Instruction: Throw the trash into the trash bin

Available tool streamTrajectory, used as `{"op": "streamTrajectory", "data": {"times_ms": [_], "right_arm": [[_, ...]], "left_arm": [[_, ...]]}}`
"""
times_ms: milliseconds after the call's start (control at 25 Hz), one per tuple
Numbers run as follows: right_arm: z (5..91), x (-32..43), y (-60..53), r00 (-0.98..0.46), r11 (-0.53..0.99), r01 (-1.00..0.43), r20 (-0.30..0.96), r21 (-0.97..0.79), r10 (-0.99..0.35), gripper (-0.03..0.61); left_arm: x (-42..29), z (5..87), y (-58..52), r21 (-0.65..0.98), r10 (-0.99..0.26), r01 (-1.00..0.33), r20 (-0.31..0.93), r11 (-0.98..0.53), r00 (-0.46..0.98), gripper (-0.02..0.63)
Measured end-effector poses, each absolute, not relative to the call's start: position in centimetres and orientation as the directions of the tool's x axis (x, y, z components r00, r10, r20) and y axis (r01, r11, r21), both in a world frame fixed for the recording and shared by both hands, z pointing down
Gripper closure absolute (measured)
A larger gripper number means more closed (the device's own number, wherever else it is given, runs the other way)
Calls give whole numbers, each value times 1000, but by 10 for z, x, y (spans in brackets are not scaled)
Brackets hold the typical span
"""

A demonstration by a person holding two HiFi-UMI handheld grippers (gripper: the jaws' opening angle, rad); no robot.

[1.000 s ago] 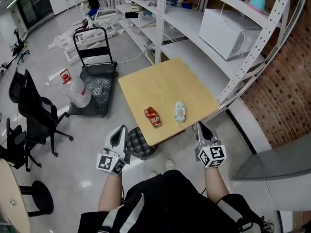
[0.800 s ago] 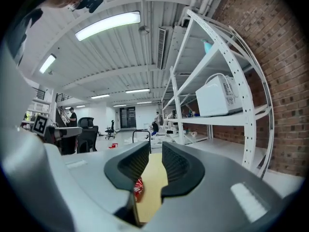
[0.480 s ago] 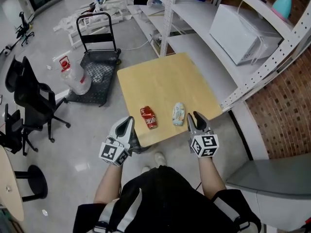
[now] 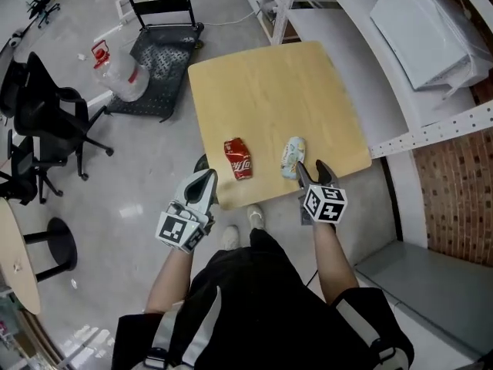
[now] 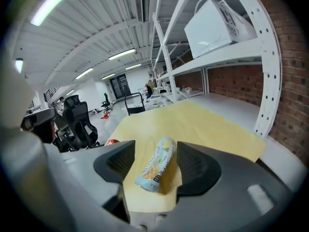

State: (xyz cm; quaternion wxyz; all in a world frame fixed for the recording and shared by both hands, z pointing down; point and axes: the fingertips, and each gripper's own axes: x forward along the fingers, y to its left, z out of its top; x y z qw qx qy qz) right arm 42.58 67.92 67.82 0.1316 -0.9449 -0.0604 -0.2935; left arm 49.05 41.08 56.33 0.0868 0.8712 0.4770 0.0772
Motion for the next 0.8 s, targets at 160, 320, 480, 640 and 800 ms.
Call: {"op": "streamTrajectory", "data": {"times_ms": [160, 320, 480, 640, 800], "right_arm": [[716, 444, 686, 769, -941, 225, 640, -253, 12, 255], [742, 462, 691, 720, -935, 252, 694, -250, 9, 241], [765, 471, 688, 669, -940, 260, 743, -221, 10, 218], [783, 472, 682, 605, -950, 259, 796, -176, 17, 215], [794, 471, 672, 586, -945, 239, 809, -225, -44, 353]], "left_arm": [[495, 570, 408, 259, 818, 778, 111, -572, 564, 611], [502, 573, 404, 262, 794, 752, 132, -605, 593, 611], [506, 569, 407, 260, 786, 744, 137, -616, 603, 611], [506, 574, 403, 260, 779, 736, 148, -625, 609, 611], [506, 574, 401, 270, 767, 720, 159, -639, 621, 611]]}}
